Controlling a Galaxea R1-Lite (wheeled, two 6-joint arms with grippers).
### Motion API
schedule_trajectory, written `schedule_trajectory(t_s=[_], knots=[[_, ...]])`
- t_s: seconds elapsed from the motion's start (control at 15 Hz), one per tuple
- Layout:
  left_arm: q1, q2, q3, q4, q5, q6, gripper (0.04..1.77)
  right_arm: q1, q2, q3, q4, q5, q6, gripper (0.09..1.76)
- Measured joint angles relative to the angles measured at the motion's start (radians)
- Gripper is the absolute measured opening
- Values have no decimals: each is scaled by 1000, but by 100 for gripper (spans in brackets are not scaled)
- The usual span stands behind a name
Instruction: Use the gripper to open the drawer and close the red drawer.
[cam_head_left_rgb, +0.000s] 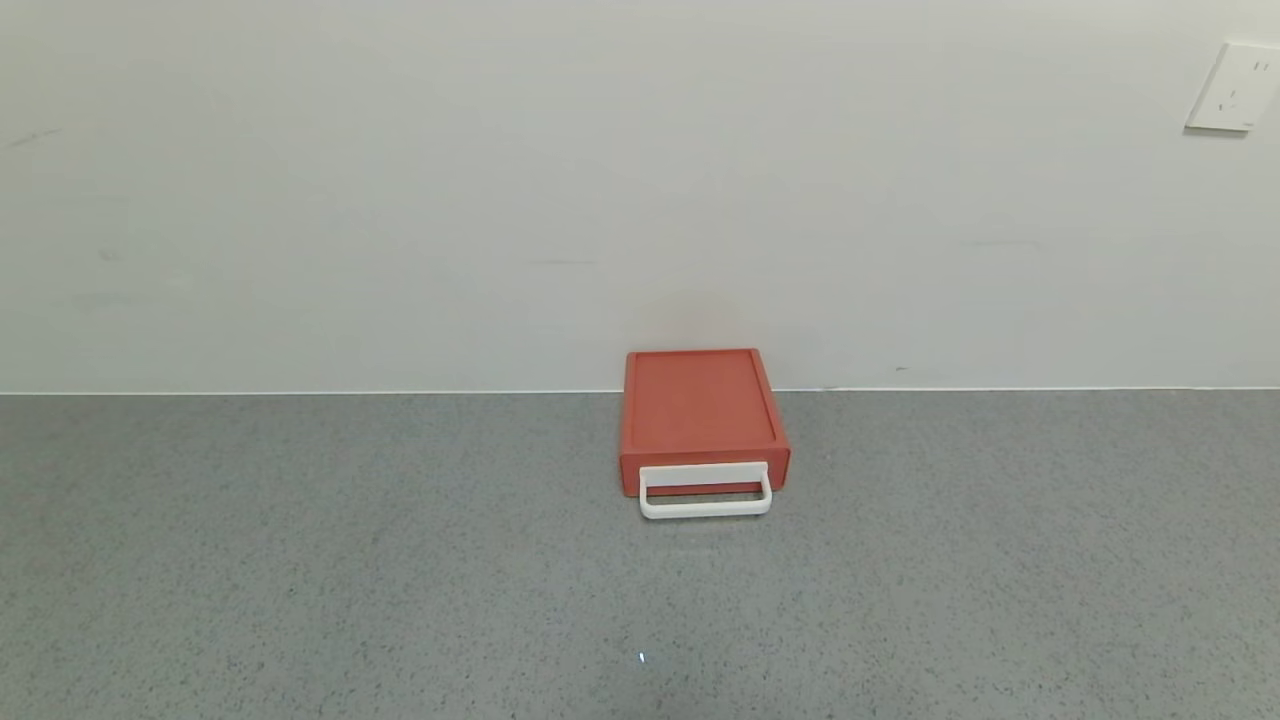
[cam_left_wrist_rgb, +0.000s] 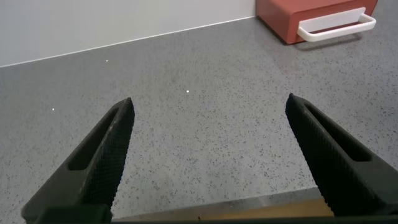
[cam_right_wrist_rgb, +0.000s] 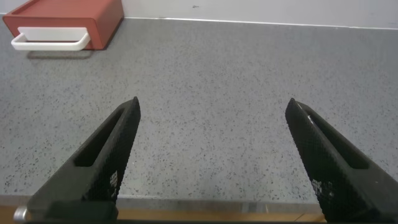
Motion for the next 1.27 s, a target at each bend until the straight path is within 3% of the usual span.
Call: schedule_trajectory(t_s=[1.27], knots=[[0, 0, 0, 1, 0, -1, 175, 0, 0, 0, 0, 0, 1, 171]])
